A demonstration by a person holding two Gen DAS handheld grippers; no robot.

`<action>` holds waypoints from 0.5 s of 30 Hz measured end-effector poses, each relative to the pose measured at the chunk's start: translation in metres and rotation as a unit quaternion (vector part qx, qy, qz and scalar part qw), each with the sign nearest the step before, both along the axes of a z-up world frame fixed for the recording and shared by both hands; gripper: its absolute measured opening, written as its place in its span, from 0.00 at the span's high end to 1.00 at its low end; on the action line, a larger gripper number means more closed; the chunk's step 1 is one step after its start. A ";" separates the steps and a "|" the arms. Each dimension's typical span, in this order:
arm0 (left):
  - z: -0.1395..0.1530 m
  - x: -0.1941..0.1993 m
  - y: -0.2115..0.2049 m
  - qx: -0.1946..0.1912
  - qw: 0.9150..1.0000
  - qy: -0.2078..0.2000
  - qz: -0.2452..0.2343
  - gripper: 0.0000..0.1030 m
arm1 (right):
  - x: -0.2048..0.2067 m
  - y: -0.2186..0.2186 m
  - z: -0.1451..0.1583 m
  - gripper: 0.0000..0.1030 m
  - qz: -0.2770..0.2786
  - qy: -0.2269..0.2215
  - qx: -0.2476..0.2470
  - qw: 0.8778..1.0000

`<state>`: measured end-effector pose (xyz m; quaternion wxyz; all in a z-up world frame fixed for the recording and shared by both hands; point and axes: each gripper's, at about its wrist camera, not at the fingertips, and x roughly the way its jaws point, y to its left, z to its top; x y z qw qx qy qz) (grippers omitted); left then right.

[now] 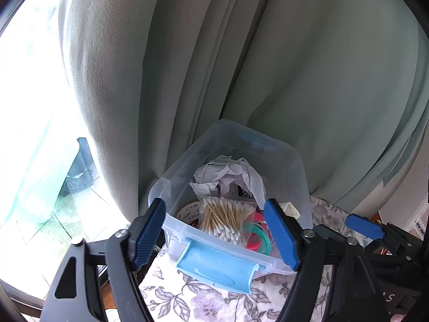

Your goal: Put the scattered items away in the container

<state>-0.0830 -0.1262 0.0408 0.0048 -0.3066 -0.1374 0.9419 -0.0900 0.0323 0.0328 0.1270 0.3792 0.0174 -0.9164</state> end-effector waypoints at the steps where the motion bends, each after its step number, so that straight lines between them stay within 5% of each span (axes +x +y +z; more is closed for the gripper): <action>1: -0.001 0.000 -0.001 -0.001 1.000 -0.001 -0.001 0.22 | 0.000 0.001 0.000 0.14 -0.001 0.001 0.000 1.000; 7: -0.001 0.002 0.003 -0.013 1.000 -0.004 -0.010 0.21 | 0.002 0.004 0.002 0.10 -0.004 0.004 -0.003 1.000; 10: -0.057 -0.051 0.008 -0.014 1.000 -0.004 -0.005 0.20 | 0.002 0.005 0.001 0.06 -0.006 0.003 -0.002 1.000; 15: -0.056 -0.046 0.007 -0.016 1.000 -0.006 -0.002 0.20 | 0.002 0.007 0.002 0.00 -0.006 0.004 -0.003 1.000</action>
